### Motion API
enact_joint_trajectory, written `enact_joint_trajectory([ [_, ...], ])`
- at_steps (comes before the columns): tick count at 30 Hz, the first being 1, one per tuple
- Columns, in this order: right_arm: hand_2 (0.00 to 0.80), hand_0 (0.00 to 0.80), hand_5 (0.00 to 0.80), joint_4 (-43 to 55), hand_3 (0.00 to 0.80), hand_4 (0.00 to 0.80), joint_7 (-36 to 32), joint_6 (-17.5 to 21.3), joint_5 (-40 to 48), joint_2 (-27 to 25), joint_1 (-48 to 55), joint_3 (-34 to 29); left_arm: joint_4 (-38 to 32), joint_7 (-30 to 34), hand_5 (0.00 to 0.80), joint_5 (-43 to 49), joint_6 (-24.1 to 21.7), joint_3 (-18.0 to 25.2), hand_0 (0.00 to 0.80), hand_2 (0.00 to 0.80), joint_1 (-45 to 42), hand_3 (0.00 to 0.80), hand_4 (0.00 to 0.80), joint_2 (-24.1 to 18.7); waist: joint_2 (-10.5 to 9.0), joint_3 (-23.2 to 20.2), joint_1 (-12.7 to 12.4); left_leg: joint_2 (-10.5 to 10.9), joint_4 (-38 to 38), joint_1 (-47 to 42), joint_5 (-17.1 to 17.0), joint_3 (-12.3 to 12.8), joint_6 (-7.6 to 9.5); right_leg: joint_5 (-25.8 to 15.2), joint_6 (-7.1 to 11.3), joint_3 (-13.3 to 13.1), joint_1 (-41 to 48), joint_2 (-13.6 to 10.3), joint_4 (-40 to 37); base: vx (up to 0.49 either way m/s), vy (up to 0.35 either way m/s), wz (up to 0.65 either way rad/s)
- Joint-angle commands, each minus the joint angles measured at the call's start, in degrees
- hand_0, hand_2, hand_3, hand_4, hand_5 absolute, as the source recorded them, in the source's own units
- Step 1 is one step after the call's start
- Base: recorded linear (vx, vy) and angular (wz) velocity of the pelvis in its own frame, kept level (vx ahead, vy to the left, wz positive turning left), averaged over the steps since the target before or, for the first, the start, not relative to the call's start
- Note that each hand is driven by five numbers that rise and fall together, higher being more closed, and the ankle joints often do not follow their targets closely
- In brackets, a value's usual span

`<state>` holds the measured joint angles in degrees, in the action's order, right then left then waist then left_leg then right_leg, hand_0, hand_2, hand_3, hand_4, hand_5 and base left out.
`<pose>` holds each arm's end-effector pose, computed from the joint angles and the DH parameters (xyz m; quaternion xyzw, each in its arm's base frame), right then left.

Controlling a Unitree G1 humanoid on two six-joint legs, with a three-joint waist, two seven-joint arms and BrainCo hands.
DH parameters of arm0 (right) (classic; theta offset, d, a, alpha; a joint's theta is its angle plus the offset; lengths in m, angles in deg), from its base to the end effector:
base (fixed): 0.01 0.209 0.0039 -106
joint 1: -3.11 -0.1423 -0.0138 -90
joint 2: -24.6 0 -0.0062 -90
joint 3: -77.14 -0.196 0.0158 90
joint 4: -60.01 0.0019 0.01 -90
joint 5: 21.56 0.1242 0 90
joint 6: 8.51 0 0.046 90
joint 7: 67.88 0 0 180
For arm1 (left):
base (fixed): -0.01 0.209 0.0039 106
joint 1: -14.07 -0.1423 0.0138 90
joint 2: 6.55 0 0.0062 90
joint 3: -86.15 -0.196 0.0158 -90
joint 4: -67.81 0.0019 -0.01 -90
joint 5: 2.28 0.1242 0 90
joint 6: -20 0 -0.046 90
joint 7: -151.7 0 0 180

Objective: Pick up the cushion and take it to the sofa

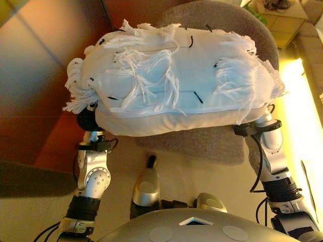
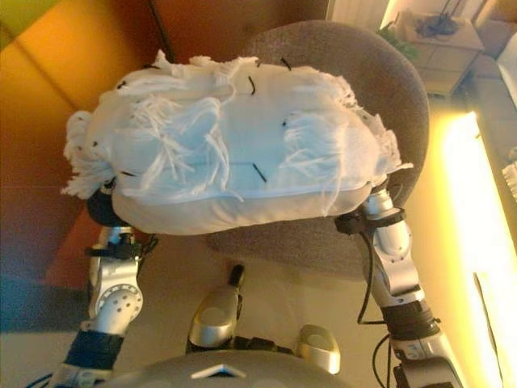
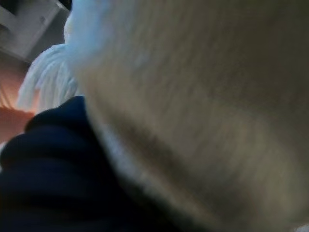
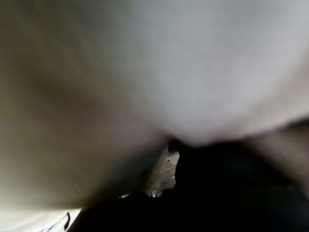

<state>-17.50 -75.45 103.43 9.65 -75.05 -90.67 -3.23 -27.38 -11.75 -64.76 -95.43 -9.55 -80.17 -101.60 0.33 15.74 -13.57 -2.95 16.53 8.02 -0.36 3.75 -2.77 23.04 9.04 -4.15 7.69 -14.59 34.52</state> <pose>0.1917 -0.1929 0.1009 0.0604 -0.2769 0.1856 0.9409 0.1711 0.2165 0.0555 -0.3291 -0.2268 -0.0976 0.9115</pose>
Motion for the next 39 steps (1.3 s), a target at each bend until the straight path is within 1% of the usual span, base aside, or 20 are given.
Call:
enact_joint_trajectory([
  [1,0.8,0.8,0.8,7.51,0.8,0.8,-2.59,2.56,-0.73,0.46,1.84,3.52,-9.24,4.2,0.8,4.7,0.87,-2.7,0.8,0.8,1.42,0.8,0.8,-0.67,-1.19,-9.83,1.31,-0.55,-5.77,7.85,-4.4,-5.63,0.96,-18.42,0.71,7.1,12.03,0.21,-5.75,0.395,0.249,-0.11],
  [3,0.8,0.8,0.8,8.04,0.8,0.8,-2.32,3.2,-2.62,2.0,2.75,4.18,-9.08,4.82,0.8,5.27,1.28,-2.41,0.8,0.8,1.1,0.8,0.8,-0.92,-0.9,-10.18,1.81,1.0,-5.68,6.69,-3.0,-5.66,2.43,-23.28,0.28,6.2,7.05,0.4,-0.7,0.348,0.21,-0.36],
  [4,0.8,0.8,0.8,7.75,0.8,0.8,-2.12,3.46,-3.45,2.47,2.76,4.69,-9.01,4.11,0.8,5.63,1.34,-2.57,0.8,0.8,1.54,0.8,0.8,-1.21,0.13,-10.19,2.29,0.6,-6.44,5.78,-2.97,-5.56,2.83,-23.33,-0.47,5.6,3.24,2.88,-1.17,0.306,0.16,-0.49],
  [5,0.8,0.8,0.8,7.57,0.8,0.8,-1.35,3.49,-3.57,2.21,2.53,5.05,-8.88,3.51,0.8,5.22,1.36,-2.77,0.8,0.8,2.16,0.8,0.8,-2.08,0.02,-9.65,3.11,1.32,-7.27,4.82,-3.32,-5.62,2.93,-21.79,-0.91,6.27,1.2,5.09,-3.05,0.308,0.114,-0.28],
  [6,0.8,0.8,0.8,7.41,0.8,0.8,-0.37,3.49,-3.46,1.82,2.24,5.24,-8.37,3.67,0.8,4.62,1.16,-3.08,0.8,0.8,2.83,0.8,0.8,-2.98,-0.7,-8.97,3.72,2.86,-7.79,4.07,-3.26,-5.49,2.92,-18.62,-1.45,7.87,-0.15,6.41,-5.96,0.296,0.055,-0.04],
  [7,0.8,0.8,0.8,7.09,0.8,0.8,0.37,3.38,-3.23,1.72,1.69,5.53,-7.82,3.99,0.8,4.35,1.08,-3.2,0.8,0.8,3.39,0.8,0.8,-3.42,-0.68,-8.49,4.3,3.25,-8.56,3.05,-3.42,-5.29,2.67,-17.93,-1.86,9.84,-2.43,7.07,-9.15,0.236,0.013,0.08],
  [8,0.8,0.8,0.8,6.27,0.8,0.8,0.84,3.59,-3.12,1.81,0.62,5.8,-7.33,4.18,0.8,4.83,0.83,-3.32,0.8,0.8,3.98,0.8,0.8,-3.05,-0.25,-7.65,5.15,3.29,-9.86,0.92,-3.2,-5.03,2.37,-18.8,-2.4,12.17,-6.96,7.04,-11.58,0.142,-0.034,-0.04],
  [9,0.8,0.8,0.8,5.11,0.8,0.8,1.19,4.27,-3.42,1.98,-0.35,6.08,-7.07,4.0,0.8,5.28,0.5,-3.56,0.8,0.8,4.47,0.8,0.8,-2.91,-0.18,-6.64,5.92,3.61,-10.75,-0.84,-2.83,-5.3,2.14,-19.22,-2.75,13.66,-9.34,7.05,-14.53,0.109,-0.085,-0.24],
  [10,0.8,0.8,0.8,3.85,0.8,0.8,1.72,4.72,-3.82,2.03,-1.3,6.17,-6.88,3.13,0.8,6.02,0.32,-4.03,0.8,0.8,4.95,0.8,0.8,-2.94,-0.11,-5.66,6.92,3.99,-11.54,-2.71,-2.3,-5.76,1.95,-20.45,-2.9,14.11,-11.52,7.18,-19.04,0.115,-0.111,-0.17],
  [11,0.8,0.8,0.8,3.35,0.8,0.8,2.17,4.61,-3.8,1.92,-1.74,6.09,-6.86,1.98,0.8,6.92,0.48,-4.34,0.8,0.8,5.28,0.8,0.8,-2.98,-0.09,-4.94,7.86,4.35,-11.81,-3.88,-1.67,-6.44,2.07,-21.59,-2.77,13.31,-12.64,7.25,-21.28,0.138,-0.12,0.09],
  [12,0.8,0.8,0.8,2.9,0.8,0.8,3.42,4.07,-4.38,2.26,-1.84,6.05,-6.86,0.83,0.8,7.77,1.36,-4.53,0.8,0.8,5.73,0.8,0.8,-3.01,-0.21,-4.53,8.71,4.81,-11.74,-4.63,-0.59,-7.23,2.64,-23.08,-2.33,11.63,-14.13,7.05,-21.06,0.127,-0.117,0.51],
  [13,0.8,0.8,0.8,1.52,0.8,0.8,4.28,3.59,-4.52,2.12,-1.93,5.48,-6.14,0.34,0.8,8.53,2.42,-4.6,0.8,0.8,6.03,0.8,0.8,-2.76,-0.35,-4.77,8.96,4.88,-11.44,-4.64,-0.09,-7.85,2.66,-22.57,-2.5,10.55,-13.21,7.22,-21.95,0.126,-0.124,0.74],
  [15,0.8,0.8,0.8,-1.52,0.8,0.8,5.1,3.07,-4.49,2.14,-1.57,5.02,-4.38,-1.16,0.8,10.74,2.94,-5.62,0.8,0.8,5.75,0.8,0.8,-1.77,-0.94,-5.7,9.21,5.1,-11.6,-5.5,0.35,-8.34,2.2,-22.98,-2.8,10.49,-10.26,7.56,-26.78,0.151,-0.126,0.76],
  [16,0.8,0.8,0.8,-2.36,0.8,0.8,6.71,1.45,-4.55,2.16,-0.96,5.1,-3.78,-3.27,0.8,12.19,4.18,-6.38,0.8,0.8,5.15,0.8,0.8,-1.14,-1.24,-6.51,9.21,5.07,-11.92,-6.18,0.48,-8.13,1.78,-23.49,-2.76,10.8,-8.47,7.72,-29.12,0.179,-0.11,0.58],
  [19,0.8,0.8,0.8,-4.19,0.8,0.8,9.13,-0.49,-5.17,2.66,0.05,4.87,-1.75,-3.37,0.8,13.83,6.72,-6.79,0.8,0.8,3.87,0.8,0.8,-0.41,-1.27,-7.85,9.42,4.07,-12.37,-7.06,1.26,-6.92,0.87,-23.48,-3.21,10.83,-5.92,7.84,-32.21,0.131,-0.079,0.24],
  [22,0.8,0.8,0.8,-6.35,0.8,0.8,10.91,-1.48,-4.66,3.09,-0.21,4.87,1.31,-3.67,0.8,15.33,7.62,-8.63,0.8,0.8,5.03,0.8,0.8,0.07,-0.84,-7.94,10.26,3.23,-12.63,-7.14,1.6,-5.78,0.44,-23.33,-3.52,10.27,-5.45,7.94,-33.34,0.046,-0.049,-0.03],
  [24,0.8,0.8,0.8,-8.03,0.8,0.8,11.58,-2.0,-5.35,3.15,-0.51,5.1,3.7,-4.21,0.8,15.47,7.2,-9.78,0.8,0.8,6.22,0.8,0.8,0.57,-0.5,-7.84,11.0,2.7,-13.06,-7.34,1.7,-4.89,0.22,-23.37,-3.61,10.0,-5.29,7.91,-34.18,0.032,-0.024,-0.13],
  [26,0.8,0.8,0.8,-9.7,0.8,0.8,12.27,-2.14,-6.02,3.11,-1.06,5.37,5.35,-5.13,0.8,15.42,7.45,-10.86,0.8,0.8,7.84,0.8,0.8,1.27,-0.18,-7.75,11.75,2.31,-13.8,-7.6,1.75,-4.13,0.12,-23.57,-3.62,9.85,-5.14,7.82,-35.28,0.023,-0.028,-0.19],
  [32,0.8,0.8,0.8,-14.09,0.8,0.8,15.16,-4.5,-5.31,4.19,-2.62,5.54,10.37,-8.31,0.8,17.99,8.74,-13.52,0.8,0.8,10.62,0.8,0.8,3.74,0.05,-7.83,13.43,1.54,-15.68,-9.54,2.26,-2.53,-0.15,-24.71,-3.13,8.81,-4.06,7.6,-38.24,0.054,-0.048,-0.16],
  [39,0.8,0.8,0.8,-18.97,0.8,0.8,18.41,-7.57,-4.54,6.17,-4.18,6.27,17.35,-10.68,0.8,22.22,10.33,-16.67,0.8,0.8,15.73,0.8,0.8,5.77,-0.07,-6.92,15.45,0.78,-15.72,-10.98,3.59,-0.58,-0.1,-24.6,-2.74,6.98,-4.08,7.83,-38.21,0.046,-0.057,-0.17],
])
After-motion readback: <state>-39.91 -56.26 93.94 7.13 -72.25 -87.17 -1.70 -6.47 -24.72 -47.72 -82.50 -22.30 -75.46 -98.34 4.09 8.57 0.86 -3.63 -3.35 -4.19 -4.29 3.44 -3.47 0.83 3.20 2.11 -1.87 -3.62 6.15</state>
